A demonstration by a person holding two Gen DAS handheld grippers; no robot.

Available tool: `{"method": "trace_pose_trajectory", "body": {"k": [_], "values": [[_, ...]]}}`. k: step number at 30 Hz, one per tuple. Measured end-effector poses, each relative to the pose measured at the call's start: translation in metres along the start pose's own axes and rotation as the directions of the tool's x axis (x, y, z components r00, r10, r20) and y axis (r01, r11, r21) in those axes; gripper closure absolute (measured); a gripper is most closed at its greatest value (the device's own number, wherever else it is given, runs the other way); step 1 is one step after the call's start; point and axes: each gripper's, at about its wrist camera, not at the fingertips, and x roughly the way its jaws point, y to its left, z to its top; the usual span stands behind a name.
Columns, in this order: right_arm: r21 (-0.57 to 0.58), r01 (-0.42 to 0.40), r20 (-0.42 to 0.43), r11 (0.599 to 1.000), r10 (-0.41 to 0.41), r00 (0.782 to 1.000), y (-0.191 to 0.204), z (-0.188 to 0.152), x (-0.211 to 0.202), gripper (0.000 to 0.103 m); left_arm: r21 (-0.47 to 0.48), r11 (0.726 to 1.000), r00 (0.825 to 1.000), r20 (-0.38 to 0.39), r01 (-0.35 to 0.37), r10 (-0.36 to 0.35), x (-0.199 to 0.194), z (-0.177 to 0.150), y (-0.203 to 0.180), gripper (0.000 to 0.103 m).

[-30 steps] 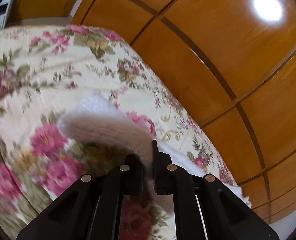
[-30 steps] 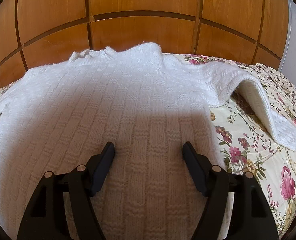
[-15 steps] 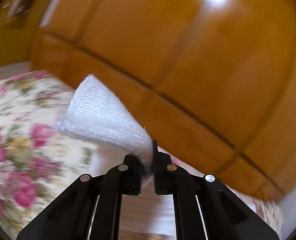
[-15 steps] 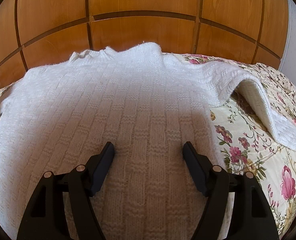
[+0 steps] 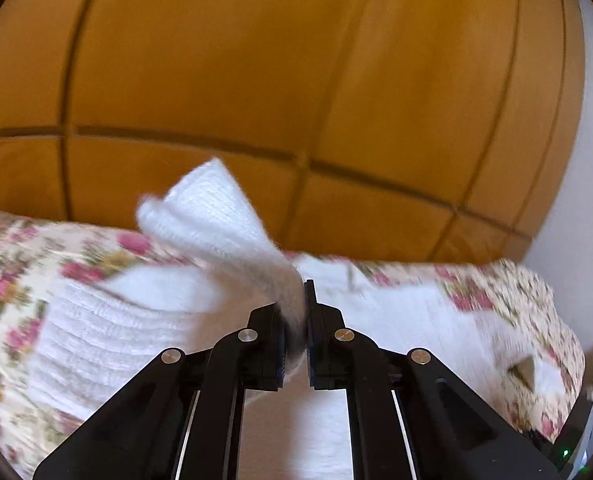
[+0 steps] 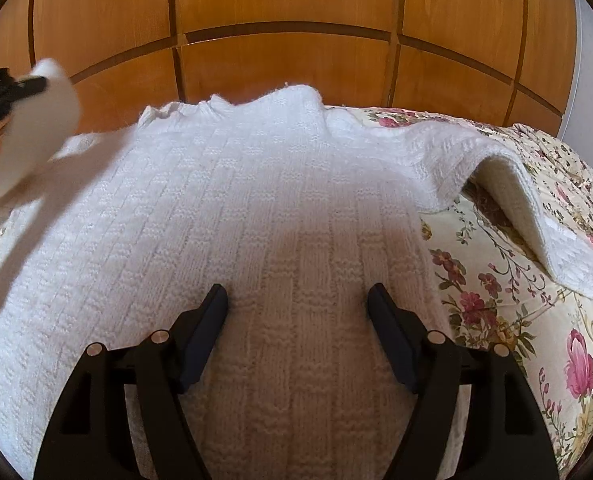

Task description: Fold small clothes

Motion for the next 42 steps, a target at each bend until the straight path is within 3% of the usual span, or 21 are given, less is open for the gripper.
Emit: {"method": "trace_pose_trajectory", "body": {"k": [6, 13, 14, 16, 18, 21, 23, 26, 28, 31, 37, 39, 42], "values": [[0.008, -0.007, 0.000, 1.000, 0.007, 1.000, -0.001, 0.000, 0.000, 0.030, 0.056, 0.996, 0.992, -0.112, 0.069, -0.063, 0.034, -0.030, -0.040, 0.097], [0.011, -0.007, -0.002, 1.000, 0.007, 1.000, -0.001, 0.001, 0.000, 0.030, 0.107, 0.987, 0.970, -0.224, 0.121, -0.094, 0.068, -0.065, -0.064, 0.095], [0.010, -0.007, -0.002, 1.000, 0.007, 1.000, -0.001, 0.001, 0.000, 0.030, 0.099, 0.984, 0.963, -0.239, 0.148, -0.121, 0.070, -0.068, -0.064, 0.089], [0.012, -0.009, -0.002, 1.000, 0.009, 1.000, -0.001, 0.001, -0.001, 0.029, 0.075, 0.973, 0.947, -0.257, 0.216, -0.191, 0.068, -0.073, -0.065, 0.050], [0.013, -0.009, -0.003, 1.000, 0.009, 1.000, -0.001, 0.001, -0.001, 0.029, 0.064, 0.964, 0.942, -0.236, 0.259, -0.237, 0.059, -0.075, -0.065, 0.035], [0.013, -0.008, -0.003, 1.000, 0.008, 1.000, 0.000, 0.001, -0.001, 0.029, 0.029, 0.960, 0.941, -0.208, 0.278, -0.266, 0.043, -0.078, -0.059, 0.031], [0.011, -0.007, -0.003, 1.000, 0.007, 1.000, 0.000, 0.001, -0.001, 0.029, 0.001, 0.968, 0.955, -0.163, 0.253, -0.249, 0.027, -0.080, -0.048, 0.031], [0.010, -0.005, -0.003, 1.000, 0.005, 1.000, 0.000, 0.001, -0.001, 0.029, -0.047, 0.991, 0.991, -0.045, 0.127, -0.130, -0.001, -0.082, -0.021, 0.031], [0.009, -0.004, -0.003, 1.000, 0.004, 1.000, 0.000, 0.001, -0.001, 0.029, -0.122, 0.991, 0.999, 0.006, 0.048, -0.048, -0.013, -0.081, 0.001, 0.031], [0.008, -0.002, -0.004, 1.000, 0.002, 1.000, 0.000, 0.001, -0.001, 0.029, -0.241, 0.969, 0.998, 0.025, -0.046, 0.054, -0.021, -0.086, 0.040, 0.031], [0.016, -0.016, 0.000, 1.000, 0.016, 1.000, -0.001, 0.001, -0.004, 0.028, -0.325, 0.920, 0.974, -0.023, -0.220, 0.225, -0.018, -0.084, 0.077, 0.031], [0.001, -0.020, 0.004, 1.000, 0.020, 1.000, 0.001, 0.004, -0.009, 0.027, -0.351, 0.909, 0.971, -0.009, -0.227, 0.239, -0.019, -0.084, 0.087, 0.031], [-0.032, -0.103, 0.008, 0.994, 0.104, 0.995, 0.009, 0.017, -0.013, 0.030, -0.402, 0.895, 0.979, -0.023, -0.194, 0.202, -0.014, -0.093, 0.100, 0.031]]}}
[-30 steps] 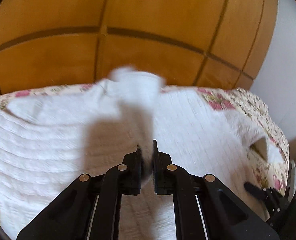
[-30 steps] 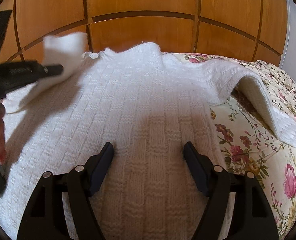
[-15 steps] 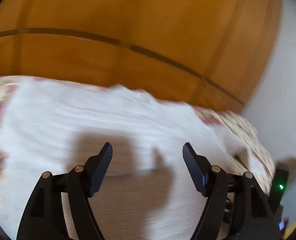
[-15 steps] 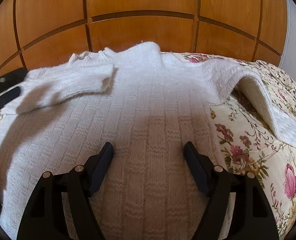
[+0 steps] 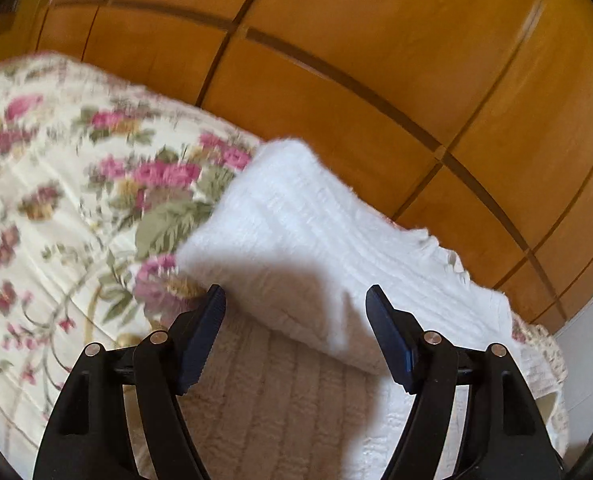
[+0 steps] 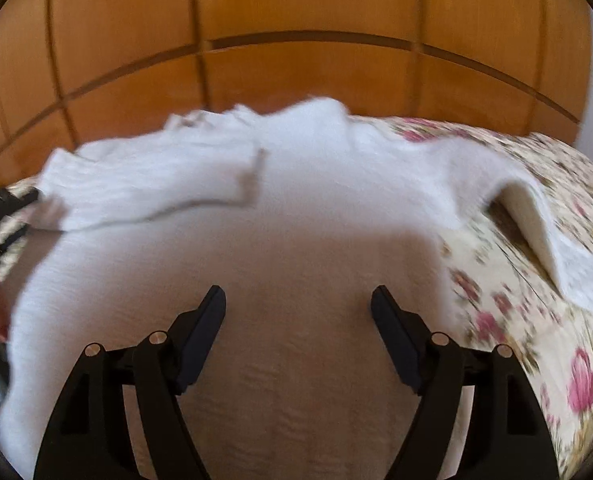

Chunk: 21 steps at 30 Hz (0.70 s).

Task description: Fold small clothes

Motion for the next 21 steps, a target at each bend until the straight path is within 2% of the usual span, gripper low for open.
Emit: {"method": "trace_pose_trajectory", "body": {"k": [3, 6, 7, 8, 9, 10, 11, 15, 18, 21], "values": [[0.106, -0.128, -0.003, 0.986, 0.129, 0.992, -0.001, 0.024, 0.012, 0.039, -0.054, 0.998, 0.997, -0.074, 0.030, -0.034, 0.015, 0.004, 0.012, 0.031], [0.299, -0.279, 0.000, 0.912, 0.292, 0.956, -0.009, 0.044, 0.039, 0.040, -0.068, 0.996, 0.995, -0.071, 0.063, -0.067, 0.016, 0.004, 0.013, 0.026], [0.359, -0.313, -0.006, 0.879, 0.338, 0.941, -0.010, 0.050, 0.052, 0.041, -0.069, 0.995, 0.995, -0.069, 0.069, -0.073, 0.016, 0.004, 0.013, 0.026], [0.403, -0.314, -0.025, 0.860, 0.353, 0.935, -0.010, 0.054, 0.067, 0.045, -0.075, 0.994, 0.995, -0.062, 0.078, -0.083, 0.016, 0.003, 0.014, 0.025], [0.417, -0.309, -0.031, 0.855, 0.353, 0.935, -0.009, 0.055, 0.073, 0.074, -0.080, 0.993, 0.994, -0.056, 0.085, -0.089, 0.015, 0.003, 0.014, 0.025], [0.421, -0.315, -0.039, 0.851, 0.364, 0.931, -0.007, 0.059, 0.082, 0.096, -0.084, 0.992, 0.994, -0.047, 0.094, -0.098, 0.014, 0.003, 0.015, 0.023], [0.411, -0.318, -0.047, 0.855, 0.368, 0.929, -0.004, 0.062, 0.085, 0.097, -0.085, 0.991, 0.994, -0.040, 0.100, -0.104, 0.012, 0.002, 0.017, 0.021], [0.321, -0.245, 0.049, 0.915, 0.242, 0.969, -0.004, 0.078, 0.064, 0.097, -0.087, 0.989, 0.992, -0.035, 0.120, -0.124, 0.013, 0.001, 0.018, 0.015], [0.321, -0.124, 0.075, 0.939, 0.105, 0.992, -0.019, 0.080, 0.062, 0.097, -0.090, 0.988, 0.991, -0.031, 0.124, -0.127, 0.015, 0.000, 0.018, 0.013], [0.320, -0.137, 0.005, 0.938, 0.143, 0.990, -0.022, 0.070, 0.083, 0.096, -0.079, 0.993, 0.993, -0.066, 0.089, -0.094, 0.025, 0.001, 0.013, 0.013]]}}
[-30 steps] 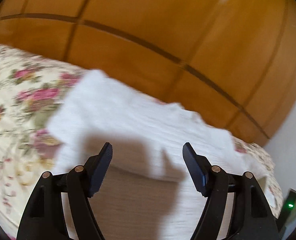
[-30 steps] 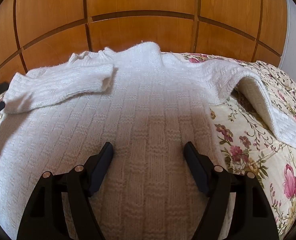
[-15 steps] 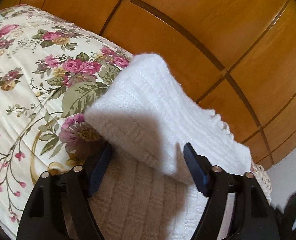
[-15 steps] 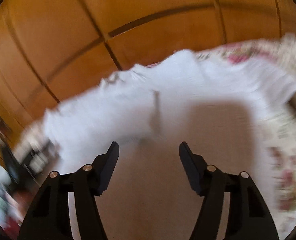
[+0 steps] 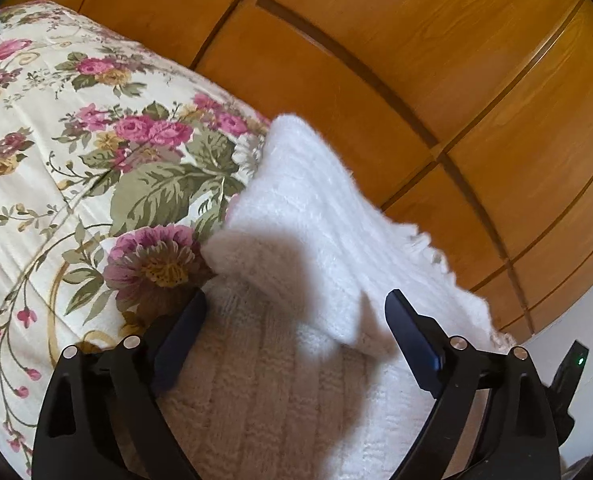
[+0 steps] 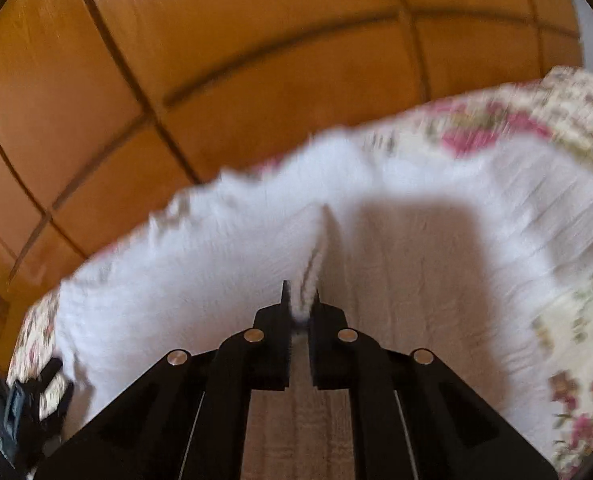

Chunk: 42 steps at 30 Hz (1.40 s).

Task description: Fold small clothes

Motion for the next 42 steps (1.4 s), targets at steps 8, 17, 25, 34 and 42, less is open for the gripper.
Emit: {"method": "trace_pose_trajectory", "body": {"k": [8, 17, 25, 34, 42], "values": [[0.064, -0.100, 0.011, 0.993, 0.099, 0.995, -0.018, -0.013, -0.003, 0.063, 0.079, 0.992, 0.994, -0.032, -0.098, 0.100, 0.015, 0.001, -0.016, 0.012], [0.226, -0.126, 0.122, 0.966, 0.100, 0.987, -0.059, -0.047, -0.075, 0.046, 0.082, 0.993, 0.996, -0.017, -0.081, 0.083, 0.008, 0.000, -0.012, 0.010], [0.509, -0.132, 0.251, 0.851, 0.000, 0.968, -0.176, -0.059, -0.139, 0.032, 0.106, 0.990, 0.996, -0.014, -0.091, 0.093, -0.007, -0.006, -0.015, 0.010], [0.722, -0.126, 0.315, 0.680, -0.161, 0.936, -0.275, -0.065, -0.175, 0.060, 0.147, 0.985, 0.994, -0.042, -0.094, 0.101, -0.021, -0.017, -0.016, 0.010], [0.751, -0.043, 0.227, 0.659, -0.197, 0.954, -0.308, -0.053, -0.170, 0.097, 0.163, 0.983, 0.994, -0.061, -0.085, 0.096, -0.014, -0.019, -0.019, 0.004]]}}
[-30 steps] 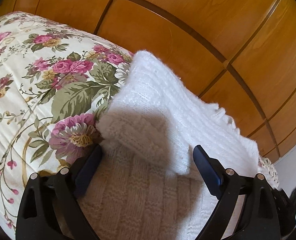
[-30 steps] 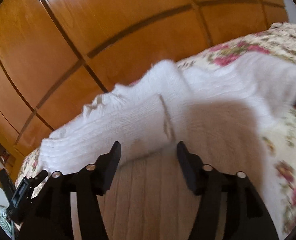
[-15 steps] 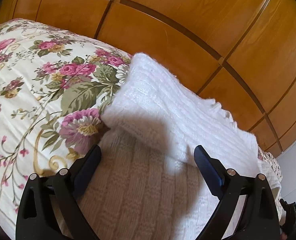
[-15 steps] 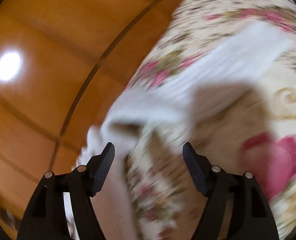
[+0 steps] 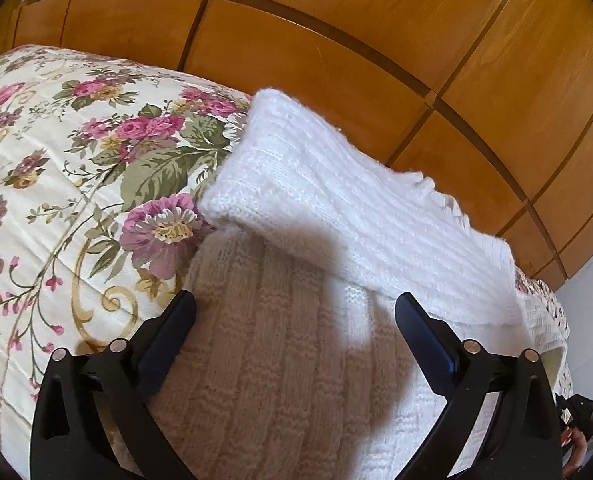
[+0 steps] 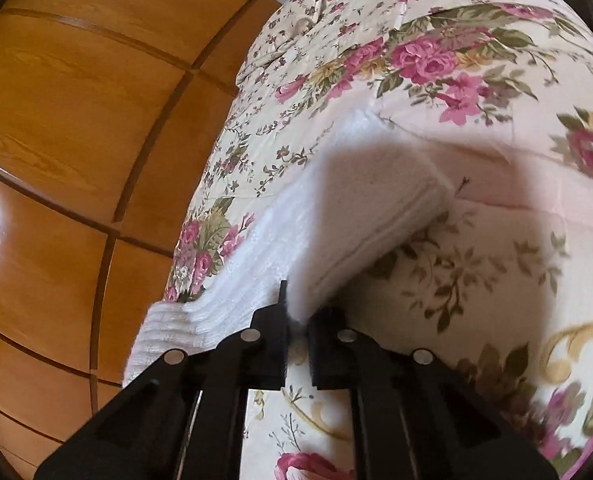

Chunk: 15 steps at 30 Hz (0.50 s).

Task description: Fold small clothes

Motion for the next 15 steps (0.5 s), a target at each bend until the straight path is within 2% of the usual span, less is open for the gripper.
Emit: {"method": "trace_pose_trajectory", "body": {"k": [2, 5, 8, 10, 12, 15], "values": [[-0.045, 0.047, 0.012, 0.998, -0.047, 0.999, 0.008, 0.010, -0.003, 0.096, -0.002, 1.000, 1.000, -0.002, 0.001, -0.001, 0.000, 0.000, 0.000, 0.004], [-0.066, 0.094, 0.093, 0.993, -0.087, 0.992, 0.023, 0.033, -0.014, 0.097, 0.000, 1.000, 1.000, -0.005, 0.001, -0.001, 0.001, 0.000, -0.001, 0.004], [-0.143, 0.193, 0.166, 0.971, -0.169, 0.972, 0.045, 0.053, -0.017, 0.097, -0.002, 1.000, 1.000, -0.007, 0.013, -0.013, 0.003, 0.000, 0.000, 0.004], [-0.198, 0.244, 0.184, 0.949, -0.209, 0.960, 0.059, 0.060, -0.014, 0.097, -0.003, 1.000, 1.000, -0.007, 0.017, -0.017, 0.003, 0.000, 0.000, 0.004], [-0.221, 0.254, 0.194, 0.942, -0.213, 0.958, 0.073, 0.063, -0.014, 0.097, -0.005, 1.000, 1.000, -0.005, 0.023, -0.023, 0.003, 0.000, 0.001, 0.004], [-0.276, 0.229, 0.191, 0.933, -0.181, 0.965, 0.110, 0.053, -0.011, 0.097, -0.005, 1.000, 1.000, -0.002, 0.026, -0.026, 0.004, 0.000, 0.001, 0.004]]}}
